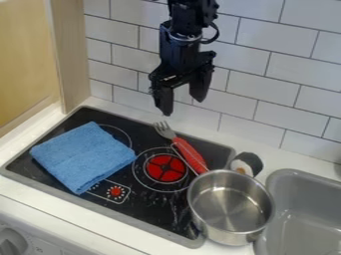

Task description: Takes the red fork and places it in front of the right burner

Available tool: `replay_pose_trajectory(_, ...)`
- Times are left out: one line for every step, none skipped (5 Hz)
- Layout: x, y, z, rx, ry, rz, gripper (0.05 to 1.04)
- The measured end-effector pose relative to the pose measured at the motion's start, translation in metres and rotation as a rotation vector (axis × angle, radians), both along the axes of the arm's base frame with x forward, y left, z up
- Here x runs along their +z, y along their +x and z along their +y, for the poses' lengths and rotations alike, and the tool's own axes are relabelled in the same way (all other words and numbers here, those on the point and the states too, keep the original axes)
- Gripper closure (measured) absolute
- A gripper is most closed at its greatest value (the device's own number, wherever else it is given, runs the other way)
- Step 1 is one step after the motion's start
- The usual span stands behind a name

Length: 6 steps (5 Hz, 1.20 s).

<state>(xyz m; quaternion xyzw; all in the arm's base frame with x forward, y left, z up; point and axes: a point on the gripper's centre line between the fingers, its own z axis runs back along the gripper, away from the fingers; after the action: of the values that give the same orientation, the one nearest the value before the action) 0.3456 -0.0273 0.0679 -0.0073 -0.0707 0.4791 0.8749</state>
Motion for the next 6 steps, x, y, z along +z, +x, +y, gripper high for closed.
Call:
replay_pose_trajectory(-0.017,-0.011,0.002,0.005,0.003,0.060,0.085)
replay_pose_trajectory(-0.024,-0.013,0.000,-0.005,-0.003,0.088,0.085)
replay_pose_trajectory(-0.037,-0.016,0.000,-0.018,-0.011,0.129,0.085)
replay_pose_trajectory(-0.043,-0.012,0.001,-0.026,-0.013,0.142,0.085)
replay_pose_trajectory(-0.053,-0.009,0.002,-0.034,-0.012,0.170,0.085)
replay_pose_trajectory(-0.059,-0.002,0.001,-0.034,-0.012,0.179,0.085)
